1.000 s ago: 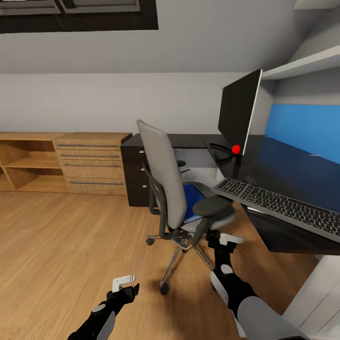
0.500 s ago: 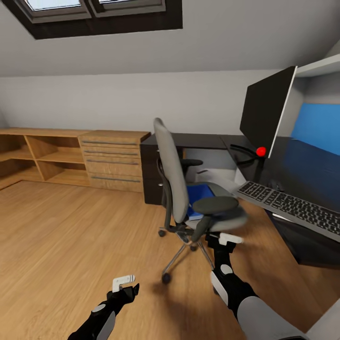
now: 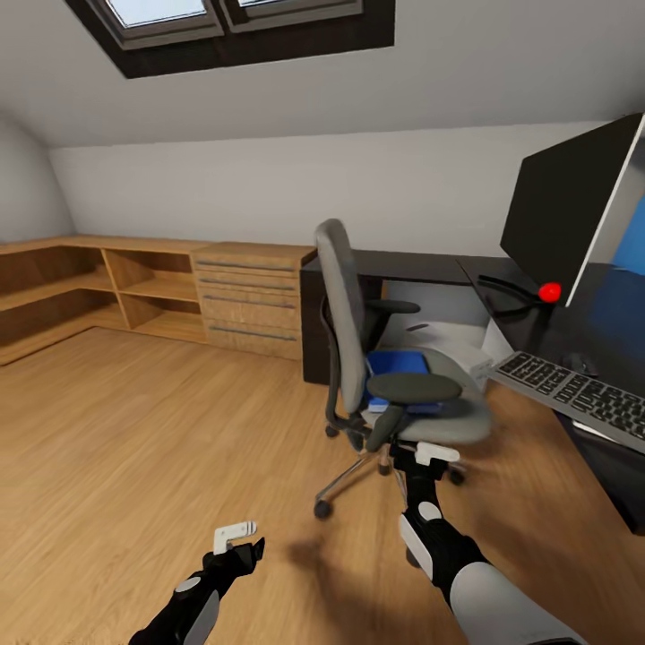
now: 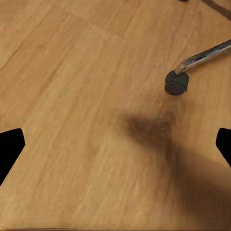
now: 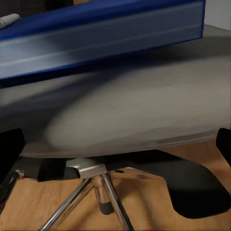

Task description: In the bedroom, organize the workspace by keeping the computer under the desk, ensuring the monitor is on the desk, placing the keyboard on the desk next to the monitor, placing the mouse on the desk next to the keyboard, moving the folder from the swivel chair onto the desk next to the mouse, stacking the notebook on top of the folder with the pen on top of the notebook, and positioning the swivel chair next to the desk.

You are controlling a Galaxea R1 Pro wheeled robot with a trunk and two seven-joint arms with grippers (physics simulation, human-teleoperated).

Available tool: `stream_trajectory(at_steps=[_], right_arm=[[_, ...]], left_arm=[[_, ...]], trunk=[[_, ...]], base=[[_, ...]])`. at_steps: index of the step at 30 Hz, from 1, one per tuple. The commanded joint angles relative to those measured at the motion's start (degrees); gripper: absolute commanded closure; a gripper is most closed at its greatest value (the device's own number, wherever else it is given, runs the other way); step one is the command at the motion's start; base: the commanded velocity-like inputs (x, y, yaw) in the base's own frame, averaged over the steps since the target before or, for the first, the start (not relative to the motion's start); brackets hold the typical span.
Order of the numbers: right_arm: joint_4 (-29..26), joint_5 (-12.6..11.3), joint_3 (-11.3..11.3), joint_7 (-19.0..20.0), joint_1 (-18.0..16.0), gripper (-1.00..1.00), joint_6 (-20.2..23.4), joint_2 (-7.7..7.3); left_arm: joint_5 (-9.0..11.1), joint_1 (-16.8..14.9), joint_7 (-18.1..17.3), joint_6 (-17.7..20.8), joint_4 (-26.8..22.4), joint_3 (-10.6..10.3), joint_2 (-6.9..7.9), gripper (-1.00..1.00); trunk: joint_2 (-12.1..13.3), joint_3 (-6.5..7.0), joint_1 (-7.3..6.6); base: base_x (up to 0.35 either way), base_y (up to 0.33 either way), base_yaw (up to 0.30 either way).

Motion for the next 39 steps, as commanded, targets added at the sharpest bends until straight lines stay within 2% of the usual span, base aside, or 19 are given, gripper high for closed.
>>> stream_trajectory(at_steps=[1, 19, 39], right_arm=[[0.0, -0.4, 0.6, -0.3, 0.0, -1.00, -0.1, -0.05], [0.0, -0.2, 0.6, -0.3, -0.1, -1.00, -0.2, -0.05], [0.0, -0.2, 0.6, -0.3, 0.0, -1.00, -0.2, -0.05]], left_arm=[[0.5, 0.0, -0.4, 0.0, 0.0, 0.3, -0.06, -1.00], [0.5, 0.0, -0.4, 0.0, 0.1, 0.3, -0.07, -1.00], [0.5, 0.0, -0.4, -0.1, 1.2, 0.3, 0.02, -1.00]], trunk=[[0.0, -0.10, -0.01], [0.0, -1.06, -0.01], [0.0, -1.16, -0.01]], base=[[0.000, 0.000, 0.230], [0.000, 0.000, 0.209], [0.020, 0.040, 0.020]])
